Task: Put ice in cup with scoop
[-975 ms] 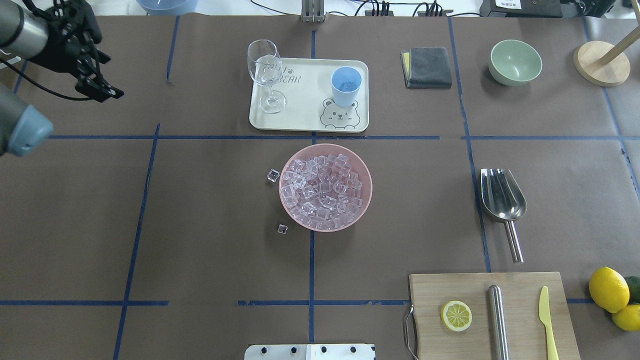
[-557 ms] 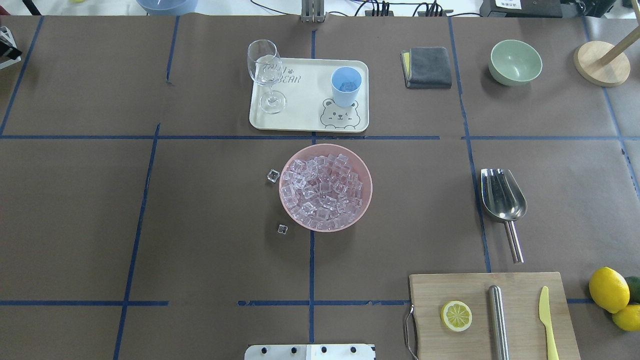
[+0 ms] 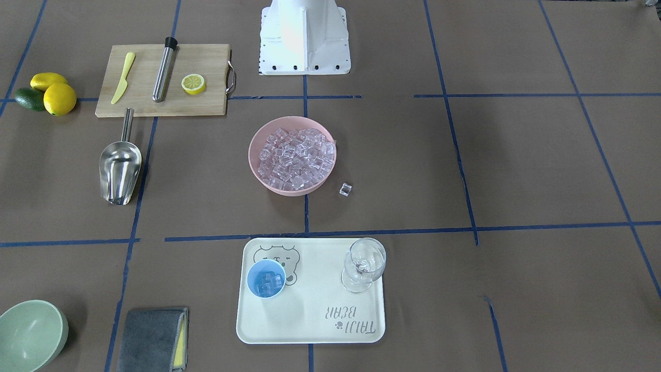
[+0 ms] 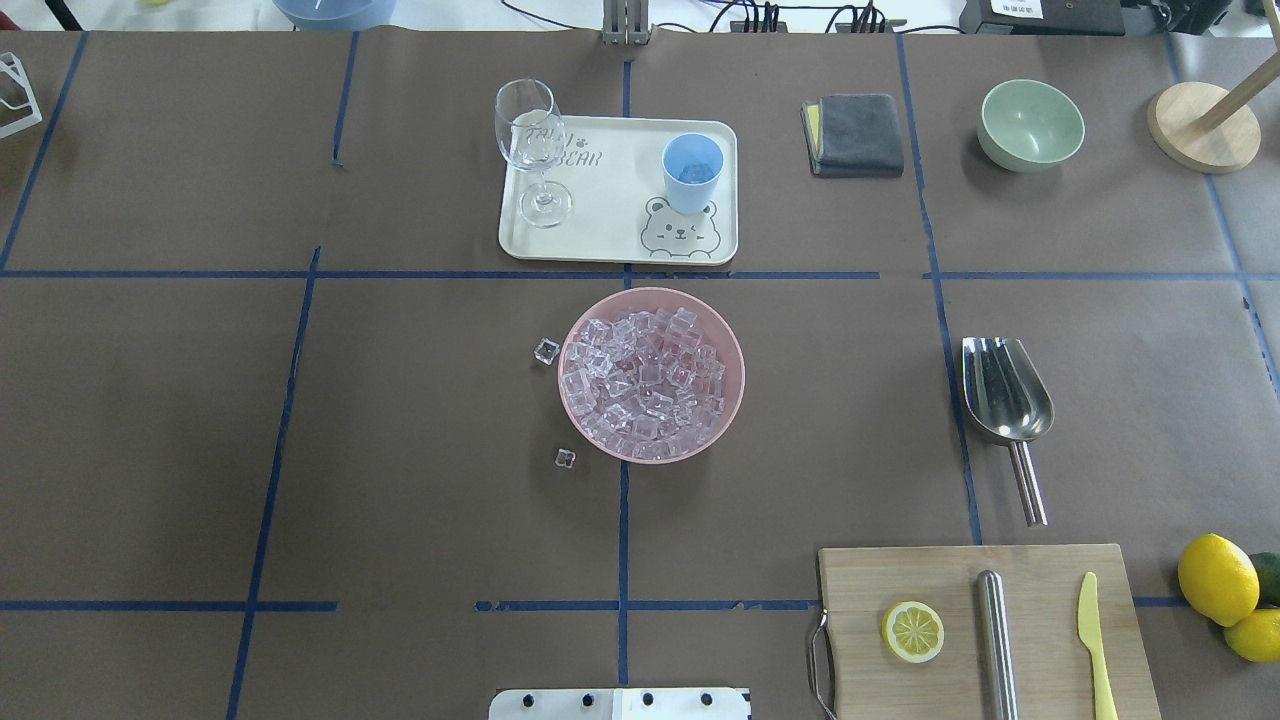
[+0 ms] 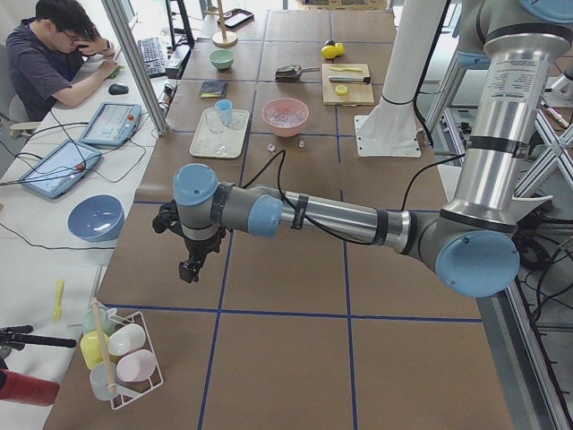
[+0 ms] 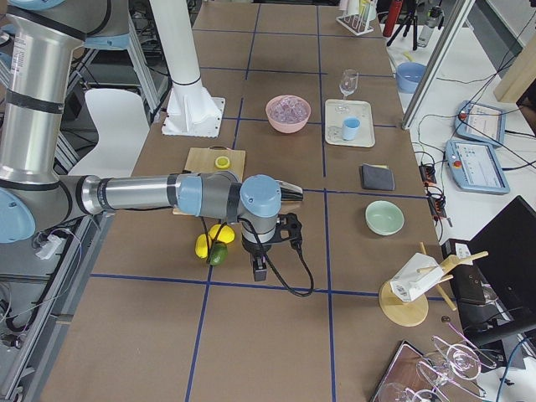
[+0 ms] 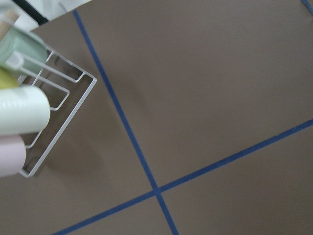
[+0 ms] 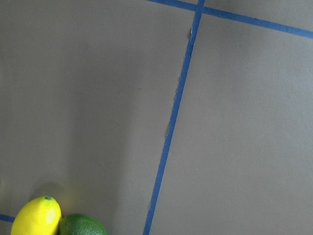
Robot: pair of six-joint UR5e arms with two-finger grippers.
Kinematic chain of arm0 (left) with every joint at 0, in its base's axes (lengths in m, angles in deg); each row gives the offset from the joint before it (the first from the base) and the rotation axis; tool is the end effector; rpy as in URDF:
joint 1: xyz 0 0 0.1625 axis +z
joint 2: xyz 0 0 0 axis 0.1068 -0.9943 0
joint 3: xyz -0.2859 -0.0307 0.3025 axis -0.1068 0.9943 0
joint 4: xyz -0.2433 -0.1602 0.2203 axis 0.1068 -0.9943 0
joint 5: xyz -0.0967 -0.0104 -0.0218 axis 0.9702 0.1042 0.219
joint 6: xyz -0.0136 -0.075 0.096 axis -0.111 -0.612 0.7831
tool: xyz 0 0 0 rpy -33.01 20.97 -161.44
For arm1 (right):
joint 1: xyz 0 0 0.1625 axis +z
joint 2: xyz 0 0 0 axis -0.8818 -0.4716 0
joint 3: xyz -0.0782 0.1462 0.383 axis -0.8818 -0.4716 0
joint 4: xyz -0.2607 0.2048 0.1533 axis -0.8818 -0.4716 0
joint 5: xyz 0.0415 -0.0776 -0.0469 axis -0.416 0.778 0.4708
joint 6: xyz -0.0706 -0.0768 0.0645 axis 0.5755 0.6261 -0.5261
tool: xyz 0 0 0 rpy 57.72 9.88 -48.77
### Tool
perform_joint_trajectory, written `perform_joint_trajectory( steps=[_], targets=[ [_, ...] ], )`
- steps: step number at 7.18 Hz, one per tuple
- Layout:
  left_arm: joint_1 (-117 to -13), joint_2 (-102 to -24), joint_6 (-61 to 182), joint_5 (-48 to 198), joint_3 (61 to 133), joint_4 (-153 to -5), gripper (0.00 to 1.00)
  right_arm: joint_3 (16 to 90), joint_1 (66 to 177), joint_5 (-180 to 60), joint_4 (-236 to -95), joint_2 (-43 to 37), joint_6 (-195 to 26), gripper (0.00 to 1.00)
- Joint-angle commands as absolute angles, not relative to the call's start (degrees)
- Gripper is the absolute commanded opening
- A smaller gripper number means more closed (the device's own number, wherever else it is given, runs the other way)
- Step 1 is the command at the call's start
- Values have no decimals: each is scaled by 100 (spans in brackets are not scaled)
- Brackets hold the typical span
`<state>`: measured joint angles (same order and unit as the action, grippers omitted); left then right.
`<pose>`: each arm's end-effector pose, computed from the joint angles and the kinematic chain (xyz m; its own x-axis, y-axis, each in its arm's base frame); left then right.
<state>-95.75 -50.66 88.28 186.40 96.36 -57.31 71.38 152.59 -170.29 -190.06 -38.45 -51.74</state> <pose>-0.0463 -0.5049 0.6004 0.7105 0.3562 -0.6069 -0.1679 0.9233 0.3453 0.0527 -0.3204 0.6265 0.6969 -0.2100 0.6857 0.1903 0.9760 0.1055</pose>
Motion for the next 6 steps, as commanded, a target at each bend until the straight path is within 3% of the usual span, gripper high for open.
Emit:
perform_joint_trajectory(
  steps=[1, 6],
  targets=[
    [-9831, -4410, 8867, 18670, 9756, -5786, 100, 7139, 15265, -17029, -19005, -3843, -5177, 100],
    [-9833, -4240, 8867, 18574, 9844, -5760, 100, 7148, 15265, -17020, -18997, -3843, -5168, 100]
  ],
)
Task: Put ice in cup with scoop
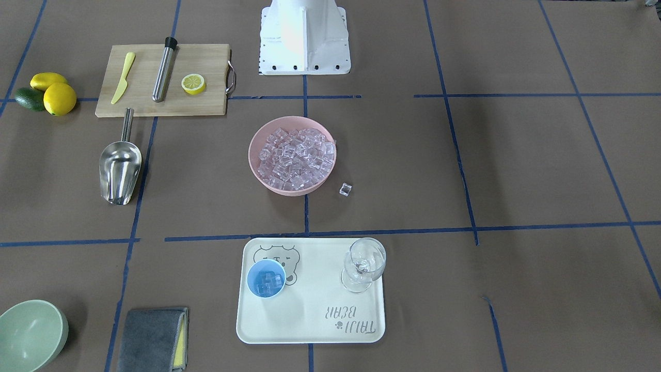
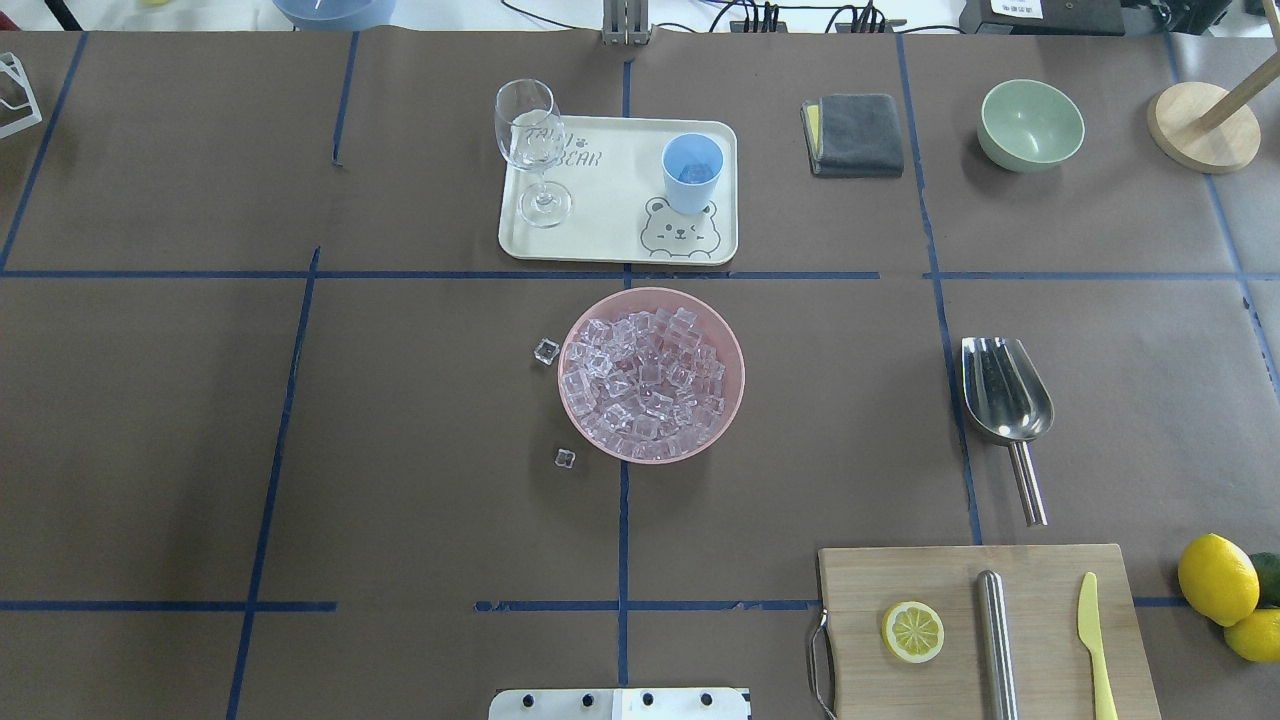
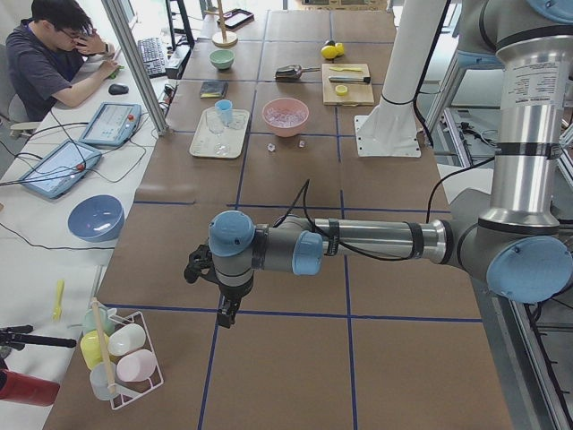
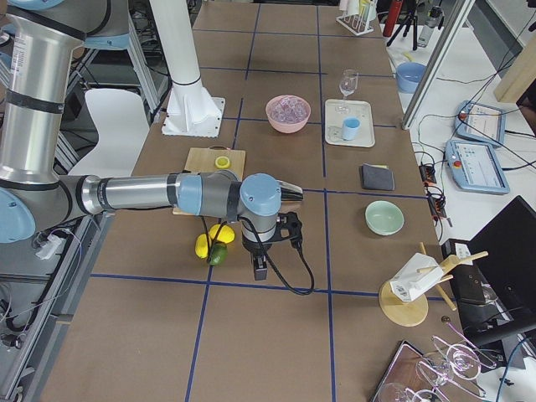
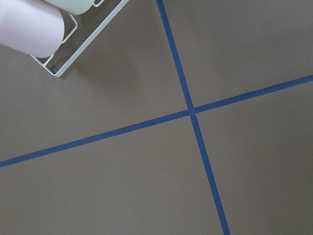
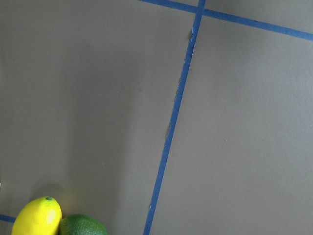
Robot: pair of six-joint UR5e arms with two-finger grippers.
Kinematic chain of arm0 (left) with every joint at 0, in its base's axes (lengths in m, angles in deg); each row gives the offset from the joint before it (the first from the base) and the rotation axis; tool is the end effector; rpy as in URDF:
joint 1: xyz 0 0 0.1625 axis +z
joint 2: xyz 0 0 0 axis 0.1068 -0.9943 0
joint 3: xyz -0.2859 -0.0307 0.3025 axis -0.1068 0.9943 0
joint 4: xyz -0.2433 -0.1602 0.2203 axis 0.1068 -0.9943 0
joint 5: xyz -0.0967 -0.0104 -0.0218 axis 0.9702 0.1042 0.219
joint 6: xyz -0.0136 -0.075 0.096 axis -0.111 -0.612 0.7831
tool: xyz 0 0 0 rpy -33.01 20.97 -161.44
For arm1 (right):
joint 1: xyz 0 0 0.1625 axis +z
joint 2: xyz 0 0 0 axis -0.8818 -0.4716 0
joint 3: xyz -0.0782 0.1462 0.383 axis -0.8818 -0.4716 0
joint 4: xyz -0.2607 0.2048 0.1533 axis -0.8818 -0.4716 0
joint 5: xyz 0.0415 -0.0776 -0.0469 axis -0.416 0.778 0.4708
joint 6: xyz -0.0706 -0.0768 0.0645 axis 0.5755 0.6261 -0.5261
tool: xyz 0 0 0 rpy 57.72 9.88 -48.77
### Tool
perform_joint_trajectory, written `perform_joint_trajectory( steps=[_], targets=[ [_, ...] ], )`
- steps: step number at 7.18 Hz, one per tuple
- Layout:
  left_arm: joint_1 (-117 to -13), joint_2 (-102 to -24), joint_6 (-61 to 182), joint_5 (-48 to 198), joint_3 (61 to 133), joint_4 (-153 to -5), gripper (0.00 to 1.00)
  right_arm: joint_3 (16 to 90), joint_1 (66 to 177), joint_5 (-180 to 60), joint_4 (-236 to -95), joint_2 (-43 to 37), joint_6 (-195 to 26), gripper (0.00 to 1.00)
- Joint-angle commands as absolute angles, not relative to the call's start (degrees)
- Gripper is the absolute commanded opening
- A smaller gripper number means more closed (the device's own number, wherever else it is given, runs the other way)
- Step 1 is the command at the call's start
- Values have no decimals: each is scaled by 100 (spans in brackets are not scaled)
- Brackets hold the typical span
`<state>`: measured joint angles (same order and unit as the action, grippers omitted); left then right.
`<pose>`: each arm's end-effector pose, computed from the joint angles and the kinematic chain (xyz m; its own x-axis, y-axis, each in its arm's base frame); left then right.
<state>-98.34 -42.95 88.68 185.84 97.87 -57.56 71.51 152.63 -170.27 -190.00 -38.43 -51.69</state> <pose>-0.0676 -0.4415 0.6527 0.7289 0.2647 -0.6314 -0.1314 0.9592 0.2505 0.0529 -0.3208 0.6254 0.6972 -0.2129 0.6845 0.1903 0.9756 0.1096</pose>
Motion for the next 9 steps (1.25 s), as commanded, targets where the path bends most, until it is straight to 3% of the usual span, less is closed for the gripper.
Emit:
perform_joint_trajectory(
  steps=[1, 9],
  targets=[
    [-9833, -4231, 8876, 18582, 9862, -5769, 100, 7148, 15257, -17020, -18997, -3843, -5168, 100],
    [-9833, -4222, 8876, 18582, 9932, -5760, 100, 7174, 15265, -17029, -19005, -3843, -5177, 100]
  ],
)
